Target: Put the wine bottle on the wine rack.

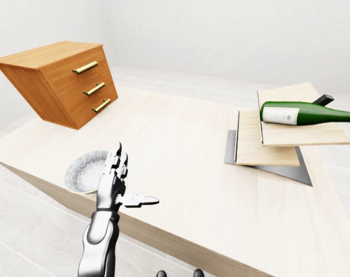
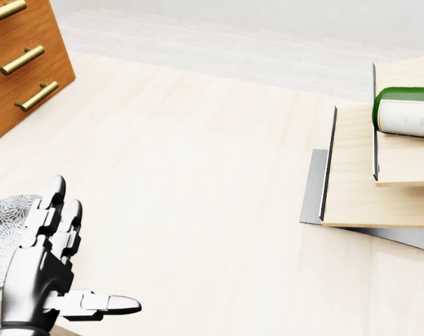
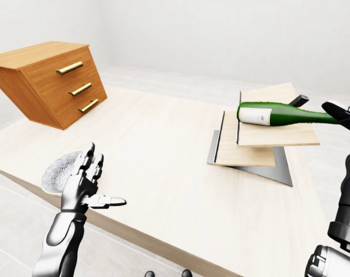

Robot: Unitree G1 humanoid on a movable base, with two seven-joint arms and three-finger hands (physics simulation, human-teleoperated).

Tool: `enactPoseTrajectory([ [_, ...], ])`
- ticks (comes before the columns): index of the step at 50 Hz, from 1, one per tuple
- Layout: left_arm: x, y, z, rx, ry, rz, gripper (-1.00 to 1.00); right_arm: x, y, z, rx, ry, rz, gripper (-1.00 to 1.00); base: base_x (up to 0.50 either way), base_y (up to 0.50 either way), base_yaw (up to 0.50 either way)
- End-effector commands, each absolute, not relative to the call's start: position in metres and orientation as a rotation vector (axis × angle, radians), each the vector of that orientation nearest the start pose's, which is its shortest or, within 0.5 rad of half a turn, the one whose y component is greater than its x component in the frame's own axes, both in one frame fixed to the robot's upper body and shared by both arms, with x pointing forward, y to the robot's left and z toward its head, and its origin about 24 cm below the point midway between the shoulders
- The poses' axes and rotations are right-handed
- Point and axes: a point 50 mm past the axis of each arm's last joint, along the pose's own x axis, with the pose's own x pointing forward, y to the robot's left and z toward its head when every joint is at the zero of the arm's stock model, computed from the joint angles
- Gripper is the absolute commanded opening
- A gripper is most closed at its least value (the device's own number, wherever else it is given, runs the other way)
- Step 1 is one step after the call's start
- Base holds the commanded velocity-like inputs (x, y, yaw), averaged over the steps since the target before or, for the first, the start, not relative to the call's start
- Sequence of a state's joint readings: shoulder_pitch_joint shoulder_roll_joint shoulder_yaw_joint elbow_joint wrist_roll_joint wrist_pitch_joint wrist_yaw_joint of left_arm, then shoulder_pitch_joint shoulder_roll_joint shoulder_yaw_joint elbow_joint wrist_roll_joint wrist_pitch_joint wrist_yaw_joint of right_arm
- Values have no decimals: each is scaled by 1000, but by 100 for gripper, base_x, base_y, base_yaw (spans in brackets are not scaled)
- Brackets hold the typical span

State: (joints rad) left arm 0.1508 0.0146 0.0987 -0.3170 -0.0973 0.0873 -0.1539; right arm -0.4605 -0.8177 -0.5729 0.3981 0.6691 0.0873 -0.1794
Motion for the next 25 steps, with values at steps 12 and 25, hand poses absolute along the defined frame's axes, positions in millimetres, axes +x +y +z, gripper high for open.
enactPoseTrajectory([
  [12,223,176,72,-53,-88,-31,100,250,-405,261,150,-562,-680,100,0,0,0],
  [25,223,175,71,-55,-80,-33,100,237,-399,287,124,-668,-661,100,0,0,0],
])
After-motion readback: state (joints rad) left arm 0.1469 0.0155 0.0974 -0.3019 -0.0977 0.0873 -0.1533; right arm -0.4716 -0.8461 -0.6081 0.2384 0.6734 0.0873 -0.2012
